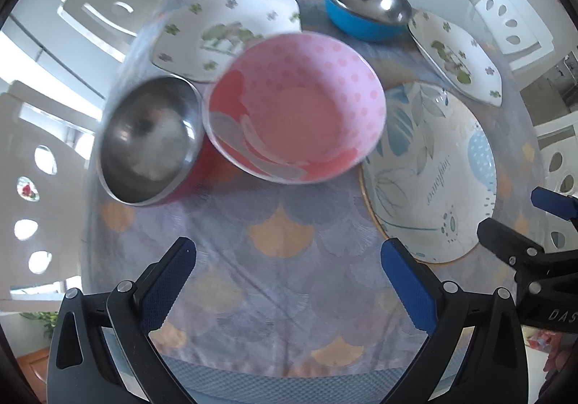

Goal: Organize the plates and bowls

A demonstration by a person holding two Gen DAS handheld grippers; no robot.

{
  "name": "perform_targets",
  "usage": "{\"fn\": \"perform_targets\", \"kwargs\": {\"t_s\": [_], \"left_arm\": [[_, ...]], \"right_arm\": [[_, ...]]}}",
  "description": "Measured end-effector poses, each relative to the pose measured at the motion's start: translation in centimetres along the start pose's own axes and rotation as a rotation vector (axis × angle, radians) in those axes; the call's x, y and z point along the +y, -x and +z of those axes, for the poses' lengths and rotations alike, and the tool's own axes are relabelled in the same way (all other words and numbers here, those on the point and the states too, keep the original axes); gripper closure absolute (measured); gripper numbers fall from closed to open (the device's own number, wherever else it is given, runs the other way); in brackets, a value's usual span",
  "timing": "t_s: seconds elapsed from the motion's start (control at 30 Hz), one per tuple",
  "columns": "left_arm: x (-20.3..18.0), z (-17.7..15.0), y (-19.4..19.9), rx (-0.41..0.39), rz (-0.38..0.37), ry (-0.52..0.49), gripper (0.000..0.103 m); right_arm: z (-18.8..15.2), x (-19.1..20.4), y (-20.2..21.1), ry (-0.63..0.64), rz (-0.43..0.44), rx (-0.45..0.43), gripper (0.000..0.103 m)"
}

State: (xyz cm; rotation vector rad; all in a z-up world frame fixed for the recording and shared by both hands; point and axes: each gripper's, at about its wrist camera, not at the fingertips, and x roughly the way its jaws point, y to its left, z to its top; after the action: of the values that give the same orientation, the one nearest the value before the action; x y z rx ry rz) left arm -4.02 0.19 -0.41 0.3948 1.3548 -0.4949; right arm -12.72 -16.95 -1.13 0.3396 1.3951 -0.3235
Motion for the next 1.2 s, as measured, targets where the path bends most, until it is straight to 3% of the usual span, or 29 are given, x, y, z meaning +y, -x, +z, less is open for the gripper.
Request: {"fn": "perform_targets", "kwargs": {"t_s": [0.17,0.4,0.63,0.7,0.8,0.97,1.1,1.2], "left_arm": [[-2.3,-0.5,-2.4,0.02,-0.033,-0.013,0.001],[-4.7,-0.2,-5.2,0.014,-0.022,-0.012,0.001],[-4.7,-0.2,-8.2,0.055,-0.031,0.03,0.0],[-3.8,-0.4,-8.8,0.065,-0.097,0.086,0.0],[-3.7,-0.2,-9.0,0.053,-0.098,0.092,0.0],[-4.1,0.9,-9.3,0.05,-0.082,0.112,0.0],[-3.8,1.8,-9.5,0.055,-0.061,0.205,0.0],[-3.6,2.9,-9.8,0.039,-0.052,0.244,0.0]], "right_arm": [[-1.3,-3.9,-2.3,-0.06,-0.005,0.03,0.0],[-1.7,-8.1,-5.1,-0.1,-0.007,0.051,0.0],[-0.2,-7.6,-7.7,0.036,-0.043,0.021,0.0],[0.1,-7.1,-8.4,0.075,-0.045,0.023,0.0],[0.5,-7.4,-9.6,0.074,0.05,0.036,0.0],[1.5,-7.9,-9.4,0.084,0.073,-0.038,0.0],[2.4,-8.6,-9.2,-0.032,0.052,-0.131,0.0],[3.3,-8.7,-9.2,-0.075,0.036,-0.131,0.0]]}}
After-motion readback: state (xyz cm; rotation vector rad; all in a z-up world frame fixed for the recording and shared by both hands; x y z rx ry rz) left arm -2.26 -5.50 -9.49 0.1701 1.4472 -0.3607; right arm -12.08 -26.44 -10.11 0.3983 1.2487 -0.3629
